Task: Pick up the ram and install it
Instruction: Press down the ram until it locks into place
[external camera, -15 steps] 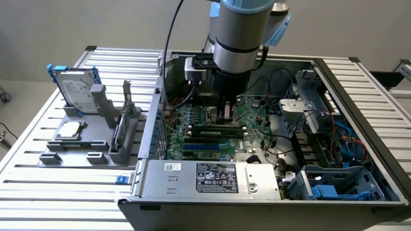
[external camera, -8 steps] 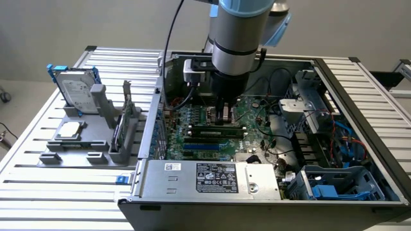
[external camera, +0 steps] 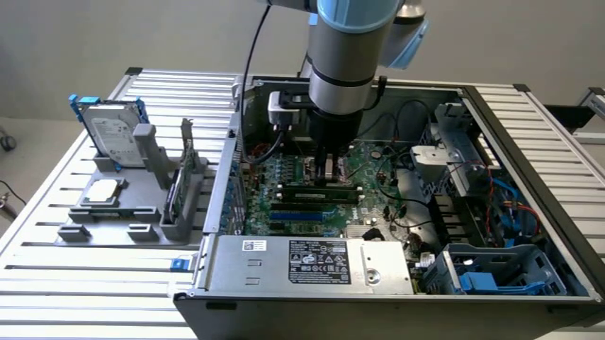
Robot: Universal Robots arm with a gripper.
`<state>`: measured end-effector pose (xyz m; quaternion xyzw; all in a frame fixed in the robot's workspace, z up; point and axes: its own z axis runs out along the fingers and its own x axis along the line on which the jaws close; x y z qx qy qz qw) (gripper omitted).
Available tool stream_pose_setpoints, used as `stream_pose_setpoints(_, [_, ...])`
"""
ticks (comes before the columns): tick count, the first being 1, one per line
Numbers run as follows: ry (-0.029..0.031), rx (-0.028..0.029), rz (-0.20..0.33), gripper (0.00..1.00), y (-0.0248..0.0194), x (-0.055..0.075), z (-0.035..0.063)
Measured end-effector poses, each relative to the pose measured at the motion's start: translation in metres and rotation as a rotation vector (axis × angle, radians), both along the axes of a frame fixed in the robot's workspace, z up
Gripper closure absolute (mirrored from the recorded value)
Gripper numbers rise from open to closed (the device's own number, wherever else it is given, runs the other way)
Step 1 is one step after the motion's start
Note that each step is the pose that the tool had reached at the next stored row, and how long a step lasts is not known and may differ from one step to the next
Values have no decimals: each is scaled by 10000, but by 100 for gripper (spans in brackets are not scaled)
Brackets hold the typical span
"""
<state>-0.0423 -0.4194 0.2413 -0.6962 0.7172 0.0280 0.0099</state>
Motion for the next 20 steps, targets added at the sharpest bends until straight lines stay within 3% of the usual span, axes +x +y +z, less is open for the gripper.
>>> stream_pose_setpoints(4, [0,-25,5,89,5,-1,0])
stream_pose_setpoints(13, [30,-252,248,89,17,14,-2])
stream_pose_setpoints(20, [28,-263,376,89,43,23,-30])
